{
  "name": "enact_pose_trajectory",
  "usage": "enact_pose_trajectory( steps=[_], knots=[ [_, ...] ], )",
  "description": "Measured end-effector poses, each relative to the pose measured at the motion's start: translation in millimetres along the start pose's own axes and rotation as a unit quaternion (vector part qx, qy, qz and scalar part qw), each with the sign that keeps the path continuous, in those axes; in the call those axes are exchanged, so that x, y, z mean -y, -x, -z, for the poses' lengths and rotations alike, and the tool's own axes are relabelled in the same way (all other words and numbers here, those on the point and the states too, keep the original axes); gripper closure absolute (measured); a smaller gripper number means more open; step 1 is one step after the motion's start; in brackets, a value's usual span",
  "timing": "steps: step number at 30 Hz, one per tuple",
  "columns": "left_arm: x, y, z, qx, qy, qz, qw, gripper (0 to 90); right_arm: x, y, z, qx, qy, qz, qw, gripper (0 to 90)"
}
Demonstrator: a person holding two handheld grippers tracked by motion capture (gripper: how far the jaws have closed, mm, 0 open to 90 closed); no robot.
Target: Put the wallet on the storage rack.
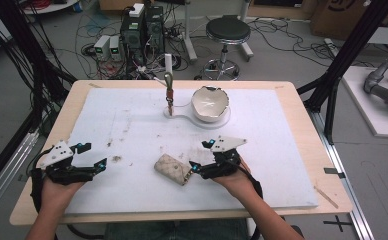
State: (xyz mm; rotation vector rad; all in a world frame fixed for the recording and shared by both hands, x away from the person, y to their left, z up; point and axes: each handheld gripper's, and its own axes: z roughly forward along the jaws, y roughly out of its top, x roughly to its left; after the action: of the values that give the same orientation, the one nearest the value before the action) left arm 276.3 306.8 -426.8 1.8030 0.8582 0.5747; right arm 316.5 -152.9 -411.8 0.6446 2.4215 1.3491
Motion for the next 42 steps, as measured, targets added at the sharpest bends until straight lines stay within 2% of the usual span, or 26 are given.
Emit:
enact_pose_trajectory(
  steps=[6,10,19,20,27,29,34,40,41,42],
  knots=[
    [1.7,-0.3,2.5,-0.001,-0.002,0.001,1.0,17.1,-3.8,-11.9,-14.8,-0.015,-0.015,0.01,0.9997,20.1],
    [2.5,0.1,4.1,-0.002,-0.002,0.001,1.0,17.1,-5.1,-22.7,-29.9,-0.026,-0.042,0.021,0.9985,20.1],
    [3.7,-0.2,7.7,-0.005,-0.002,0.0,1.0,17.1,-3.0,-33.9,-44.6,-0.029,-0.079,0.027,0.9961,20.1],
    [3.9,-0.1,7.9,-0.005,-0.002,0.001,1.0,17.1,-2.4,-34.2,-46.5,-0.03,-0.084,0.034,0.9954,20.1],
    [3.9,0.1,8.6,-0.005,-0.001,0.002,1.0,17.1,3.1,-39.3,-56.0,-0.031,-0.12,0.038,0.9916,20.1],
    [3.9,0.1,8.4,-0.005,-0.001,0.001,1.0,17.1,7.9,-40.2,-60.1,-0.03,-0.146,0.037,0.9882,20.0],
    [3.8,0.3,8.2,-0.005,-0.001,0.001,1.0,17.1,9.7,-39.4,-59.6,-0.032,-0.144,0.023,0.9889,20.0],
    [3.9,0.2,8.1,-0.005,-0.003,0.0,1.0,17.1,10.1,-38.8,-59.7,-0.034,-0.143,0.022,0.9889,20.3],
    [3.8,0.6,7.9,-0.005,-0.002,0.001,1.0,17.1,10.0,-38.2,-59.6,-0.036,-0.144,0.022,0.9887,21.0],
    [3.7,0.8,7.9,-0.005,-0.002,0.002,1.0,17.1,9.8,-37.6,-58.6,-0.042,-0.145,0.019,0.9884,26.2]
  ],
)
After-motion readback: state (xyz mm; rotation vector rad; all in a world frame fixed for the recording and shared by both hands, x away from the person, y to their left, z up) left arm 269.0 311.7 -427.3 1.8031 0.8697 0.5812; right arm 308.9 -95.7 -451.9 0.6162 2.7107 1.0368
